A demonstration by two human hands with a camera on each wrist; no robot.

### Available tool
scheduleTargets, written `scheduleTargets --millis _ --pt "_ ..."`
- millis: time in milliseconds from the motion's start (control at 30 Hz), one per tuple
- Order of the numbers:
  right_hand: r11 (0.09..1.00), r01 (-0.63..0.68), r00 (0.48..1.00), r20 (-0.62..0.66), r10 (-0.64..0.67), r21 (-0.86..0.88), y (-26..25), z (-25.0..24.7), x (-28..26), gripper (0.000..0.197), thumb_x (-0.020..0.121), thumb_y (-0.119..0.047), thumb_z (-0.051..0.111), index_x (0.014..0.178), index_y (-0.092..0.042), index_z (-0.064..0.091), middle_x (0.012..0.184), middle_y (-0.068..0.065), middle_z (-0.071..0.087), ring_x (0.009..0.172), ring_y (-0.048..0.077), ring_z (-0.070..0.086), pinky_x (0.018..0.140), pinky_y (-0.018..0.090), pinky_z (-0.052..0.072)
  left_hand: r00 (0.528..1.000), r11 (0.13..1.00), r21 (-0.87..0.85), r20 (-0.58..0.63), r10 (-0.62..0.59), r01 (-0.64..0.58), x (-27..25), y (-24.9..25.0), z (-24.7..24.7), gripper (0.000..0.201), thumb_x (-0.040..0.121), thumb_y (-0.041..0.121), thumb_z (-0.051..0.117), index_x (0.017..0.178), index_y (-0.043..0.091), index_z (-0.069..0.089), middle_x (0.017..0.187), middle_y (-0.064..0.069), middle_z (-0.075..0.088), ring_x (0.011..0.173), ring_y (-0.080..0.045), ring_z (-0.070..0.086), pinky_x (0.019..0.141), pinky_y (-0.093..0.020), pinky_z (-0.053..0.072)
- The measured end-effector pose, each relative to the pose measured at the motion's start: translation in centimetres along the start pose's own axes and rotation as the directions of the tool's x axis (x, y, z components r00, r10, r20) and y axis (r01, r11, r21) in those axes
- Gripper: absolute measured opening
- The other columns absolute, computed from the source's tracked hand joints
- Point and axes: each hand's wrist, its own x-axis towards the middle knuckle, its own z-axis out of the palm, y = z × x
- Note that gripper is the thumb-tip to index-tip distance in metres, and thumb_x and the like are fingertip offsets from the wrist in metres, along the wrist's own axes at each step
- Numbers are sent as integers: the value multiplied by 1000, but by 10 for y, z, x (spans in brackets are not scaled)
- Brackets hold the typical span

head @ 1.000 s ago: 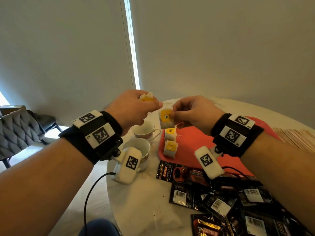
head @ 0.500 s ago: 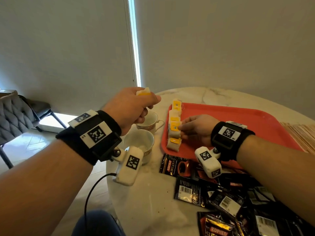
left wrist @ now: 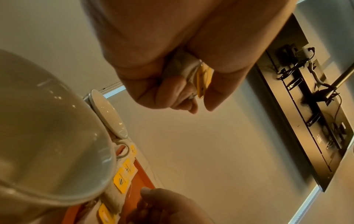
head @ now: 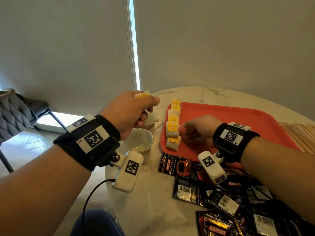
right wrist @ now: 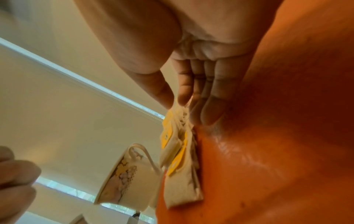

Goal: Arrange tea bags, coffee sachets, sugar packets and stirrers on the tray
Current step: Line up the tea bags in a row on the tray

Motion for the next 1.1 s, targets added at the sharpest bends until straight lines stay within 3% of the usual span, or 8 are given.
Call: scheduleTargets --millis 233,400,600,700,833,933,1033,1100 --pt "998 20 997 75 -15 -59 -4 5 -10 16 95 -7 64 98 7 71 84 18 72 73 27 71 72 37 61 998 987 -147 -3 -66 65 -11 6 7 14 98 24 68 99 11 63 85 -8 57 55 -12 44 42 -23 39" --pt "986 150 988 41 -147 -77 -21 -6 -23 16 95 -14 67 99 1 70 82 12 69 68 22 65 66 34 56 951 887 -371 241 -193 275 -25 6 13 22 93 36 57 88 15 50 79 -10 55 54 -16 40 40 -23 33" --pt "813 583 793 224 -567 -6 -48 -2 -68 14 91 -28 75 99 -16 76 89 2 72 76 14 63 68 32 52 889 854 -348 387 -244 386 -42 12 32 68 96 74 45 69 16 67 72 -7 55 51 -13 36 45 -21 21" --pt "682 708 696 338 -633 -182 -51 2 -88 25 86 -35 80 110 -33 73 97 -9 71 81 9 66 72 29 54 886 890 -288 409 -220 354 -49 15 33 79 91 85 37 83 16 73 74 -10 58 49 -13 38 44 -19 24" --pt "595 754 656 364 -661 -279 -51 1 -99 25 79 -35 85 101 -37 74 98 -10 73 89 12 69 87 36 58 874 917 -205 426 -232 343 -53 19 29 85 87 91 34 102 16 71 76 -12 60 48 -13 39 46 -20 22" --pt "643 759 635 328 -699 -100 -53 0 -100 18 78 -27 87 90 -27 74 92 3 74 85 18 69 81 36 56 881 916 -219 417 -223 335 -56 23 22 81 88 89 36 92 15 67 79 -11 62 50 -13 38 46 -20 23" --pt "706 663 661 248 -708 249 -57 -1 -96 12 82 -12 80 85 -16 68 87 9 70 77 19 64 68 31 53 933 921 -283 316 -173 267 -58 27 20 65 94 75 48 105 13 66 83 -12 65 48 -13 41 40 -19 30" --pt "703 636 661 245 -709 318 -57 -1 -95 11 88 -6 75 91 -13 67 86 6 71 76 18 65 71 33 54 957 920 -320 252 -146 225 -59 27 19 47 99 59 55 105 13 63 81 -10 64 46 -11 41 38 -19 31"
